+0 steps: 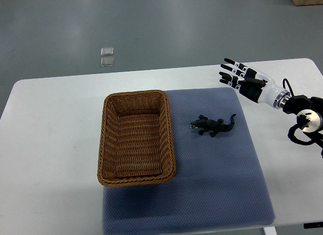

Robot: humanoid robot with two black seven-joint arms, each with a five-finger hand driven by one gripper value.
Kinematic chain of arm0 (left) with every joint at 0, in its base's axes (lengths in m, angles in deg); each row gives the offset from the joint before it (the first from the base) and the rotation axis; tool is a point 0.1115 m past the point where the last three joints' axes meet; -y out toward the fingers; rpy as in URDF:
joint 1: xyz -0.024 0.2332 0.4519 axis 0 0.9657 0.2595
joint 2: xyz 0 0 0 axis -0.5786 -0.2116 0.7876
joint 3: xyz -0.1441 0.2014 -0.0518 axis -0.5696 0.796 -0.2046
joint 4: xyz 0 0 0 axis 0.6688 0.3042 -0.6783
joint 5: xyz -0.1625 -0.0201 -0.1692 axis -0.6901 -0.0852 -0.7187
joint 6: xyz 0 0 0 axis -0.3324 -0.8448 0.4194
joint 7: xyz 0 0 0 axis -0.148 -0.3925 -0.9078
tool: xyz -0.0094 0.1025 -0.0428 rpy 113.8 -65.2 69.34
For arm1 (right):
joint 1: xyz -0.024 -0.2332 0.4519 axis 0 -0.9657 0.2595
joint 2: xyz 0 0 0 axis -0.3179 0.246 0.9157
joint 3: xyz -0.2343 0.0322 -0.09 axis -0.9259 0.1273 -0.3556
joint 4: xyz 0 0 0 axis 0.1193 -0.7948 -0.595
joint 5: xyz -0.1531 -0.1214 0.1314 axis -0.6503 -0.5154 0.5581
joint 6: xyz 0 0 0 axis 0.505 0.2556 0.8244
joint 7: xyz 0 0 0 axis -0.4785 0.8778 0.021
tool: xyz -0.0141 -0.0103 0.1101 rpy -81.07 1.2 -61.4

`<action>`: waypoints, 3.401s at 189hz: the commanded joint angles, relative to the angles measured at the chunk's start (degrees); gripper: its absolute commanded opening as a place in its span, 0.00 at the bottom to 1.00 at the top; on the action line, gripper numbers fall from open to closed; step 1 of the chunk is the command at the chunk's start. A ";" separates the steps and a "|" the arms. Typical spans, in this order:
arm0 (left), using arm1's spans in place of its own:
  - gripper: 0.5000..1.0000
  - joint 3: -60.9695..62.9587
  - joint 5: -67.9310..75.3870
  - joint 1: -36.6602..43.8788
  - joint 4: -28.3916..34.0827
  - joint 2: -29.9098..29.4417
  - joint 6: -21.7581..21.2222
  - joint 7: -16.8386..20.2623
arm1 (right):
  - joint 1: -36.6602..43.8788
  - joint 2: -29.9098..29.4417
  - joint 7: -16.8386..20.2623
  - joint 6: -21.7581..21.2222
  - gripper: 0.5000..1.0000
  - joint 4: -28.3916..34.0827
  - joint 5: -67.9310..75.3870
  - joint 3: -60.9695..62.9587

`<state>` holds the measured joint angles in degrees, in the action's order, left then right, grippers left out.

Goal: Place crocodile in brown basket with right hand
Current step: 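Raise the right hand and open its fingers above the mat, then move the open right hand down over the toy crocodile, then close the right hand fingers around the toy crocodile's body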

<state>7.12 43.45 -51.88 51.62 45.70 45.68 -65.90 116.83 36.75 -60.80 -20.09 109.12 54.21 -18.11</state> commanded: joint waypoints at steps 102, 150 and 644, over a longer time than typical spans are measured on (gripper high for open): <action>1.00 0.04 0.00 -0.04 0.09 0.00 0.08 0.00 | 1.92 0.72 -7.96 -3.58 0.95 0.32 -12.56 -0.13; 1.00 0.04 0.00 -0.04 0.00 0.00 0.08 0.00 | 6.14 2.83 -16.23 -3.14 0.95 0.32 -35.59 -0.13; 1.00 0.04 0.00 -0.04 0.00 0.00 0.08 -0.09 | 15.81 -1.39 -20.82 21.56 0.94 4.01 -90.88 -24.65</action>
<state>7.16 43.45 -51.92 51.63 45.70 45.72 -65.91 132.59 35.77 -81.62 1.14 113.37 -36.68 -42.70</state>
